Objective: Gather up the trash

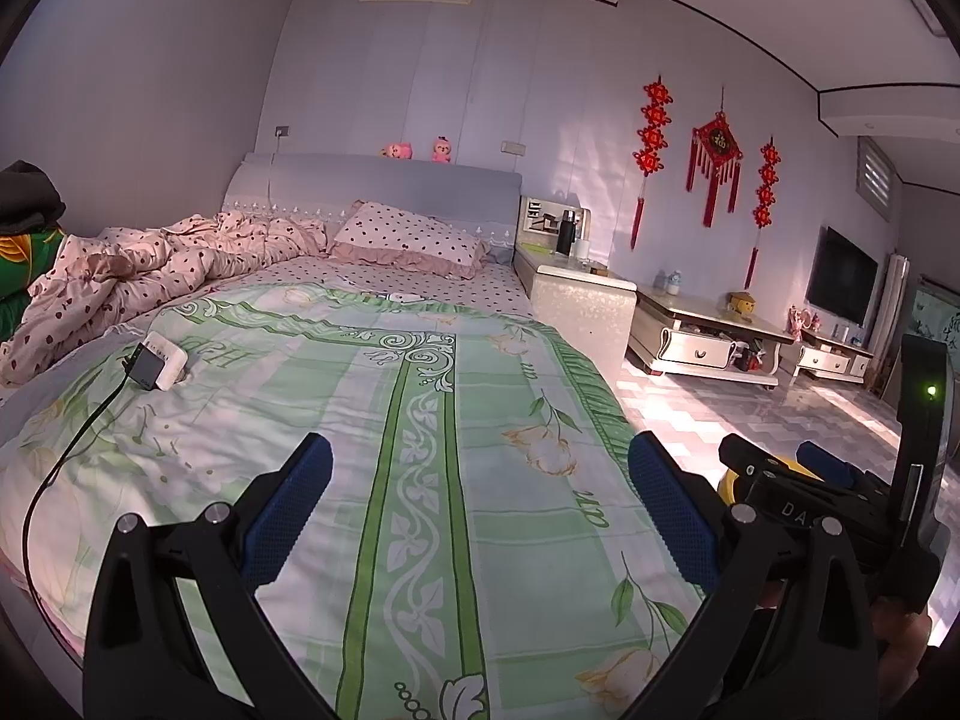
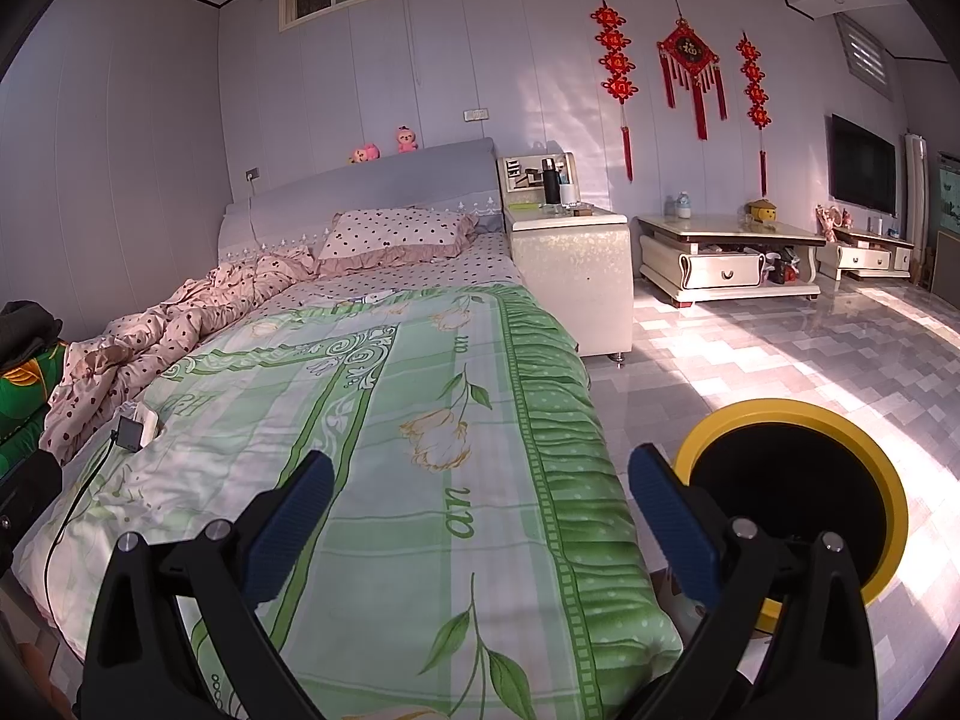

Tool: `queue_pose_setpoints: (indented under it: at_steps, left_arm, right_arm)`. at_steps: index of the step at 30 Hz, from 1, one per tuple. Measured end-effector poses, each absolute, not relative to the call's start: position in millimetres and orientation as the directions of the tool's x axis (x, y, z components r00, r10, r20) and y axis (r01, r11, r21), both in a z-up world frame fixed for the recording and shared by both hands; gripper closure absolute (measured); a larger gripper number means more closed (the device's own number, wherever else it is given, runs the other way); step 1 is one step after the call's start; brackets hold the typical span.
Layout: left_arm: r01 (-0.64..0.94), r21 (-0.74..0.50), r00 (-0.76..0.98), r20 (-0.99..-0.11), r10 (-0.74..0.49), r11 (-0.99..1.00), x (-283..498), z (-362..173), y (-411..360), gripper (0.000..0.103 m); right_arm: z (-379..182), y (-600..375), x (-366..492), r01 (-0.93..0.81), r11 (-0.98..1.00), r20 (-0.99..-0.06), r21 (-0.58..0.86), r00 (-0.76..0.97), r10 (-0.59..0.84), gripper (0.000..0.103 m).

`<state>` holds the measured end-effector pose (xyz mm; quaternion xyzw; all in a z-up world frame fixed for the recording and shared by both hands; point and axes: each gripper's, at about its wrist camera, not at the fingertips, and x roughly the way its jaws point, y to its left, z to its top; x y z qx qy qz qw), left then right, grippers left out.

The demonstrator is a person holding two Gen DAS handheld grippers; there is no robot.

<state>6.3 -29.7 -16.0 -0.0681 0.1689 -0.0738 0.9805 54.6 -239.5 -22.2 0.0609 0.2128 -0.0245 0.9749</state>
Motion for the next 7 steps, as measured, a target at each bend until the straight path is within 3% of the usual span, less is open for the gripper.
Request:
queue_pose_setpoints:
  at_steps: [7]
  left_arm:
    - [0.126, -0.168, 0.928, -0.329, -0.176, 0.978, 5.6, -17.7, -28.1, 0.008]
  right_arm:
    - [-22.6, -239.3, 53.7, 0.073, 0.991, -0.419, 0.108, 0.908, -0.021, 0.008]
